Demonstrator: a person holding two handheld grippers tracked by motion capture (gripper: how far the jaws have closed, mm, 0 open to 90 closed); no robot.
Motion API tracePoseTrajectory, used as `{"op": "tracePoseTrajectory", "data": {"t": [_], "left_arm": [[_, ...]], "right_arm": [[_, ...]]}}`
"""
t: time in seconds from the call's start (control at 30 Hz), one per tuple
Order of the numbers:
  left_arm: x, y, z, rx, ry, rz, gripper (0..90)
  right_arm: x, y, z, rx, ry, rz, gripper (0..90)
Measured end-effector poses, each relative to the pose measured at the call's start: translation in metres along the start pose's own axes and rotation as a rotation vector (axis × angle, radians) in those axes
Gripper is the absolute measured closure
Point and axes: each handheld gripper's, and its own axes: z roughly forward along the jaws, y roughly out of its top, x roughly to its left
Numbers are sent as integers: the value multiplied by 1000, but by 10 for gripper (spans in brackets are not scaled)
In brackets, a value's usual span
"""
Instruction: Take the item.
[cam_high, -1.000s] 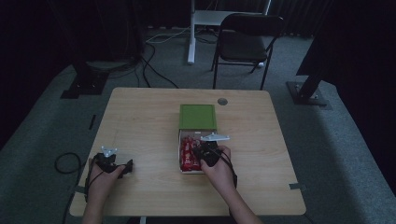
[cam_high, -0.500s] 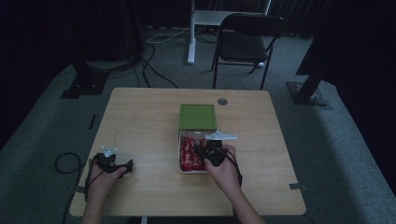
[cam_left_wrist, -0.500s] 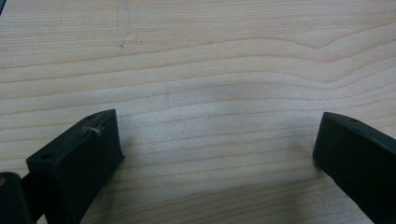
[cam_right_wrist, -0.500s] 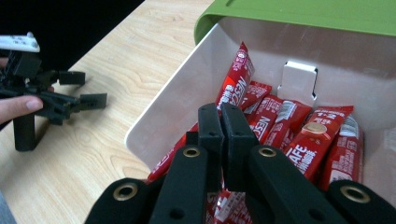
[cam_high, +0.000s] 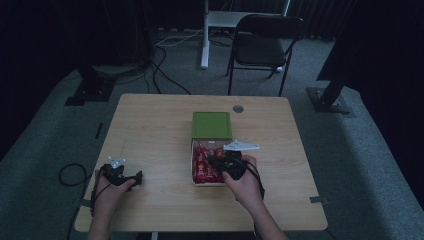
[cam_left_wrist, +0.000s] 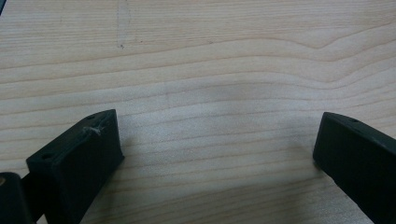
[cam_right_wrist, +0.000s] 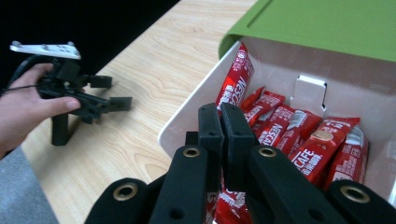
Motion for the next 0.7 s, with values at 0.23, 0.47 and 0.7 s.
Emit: {"op": "tracePoseTrajectory", "data": {"t": [0.23, 0.47, 0.7], "left_arm": [[0, 0, 0, 0, 0, 0, 17], [0, 0, 0, 1, 0, 0, 17], [0, 0, 0, 1, 0, 0, 17]], "right_arm": [[0, 5, -13, -26, 30, 11, 881], [-5, 13, -23, -75, 20, 11, 881], [-21, 20, -37, -131, -24, 27, 881]]}}
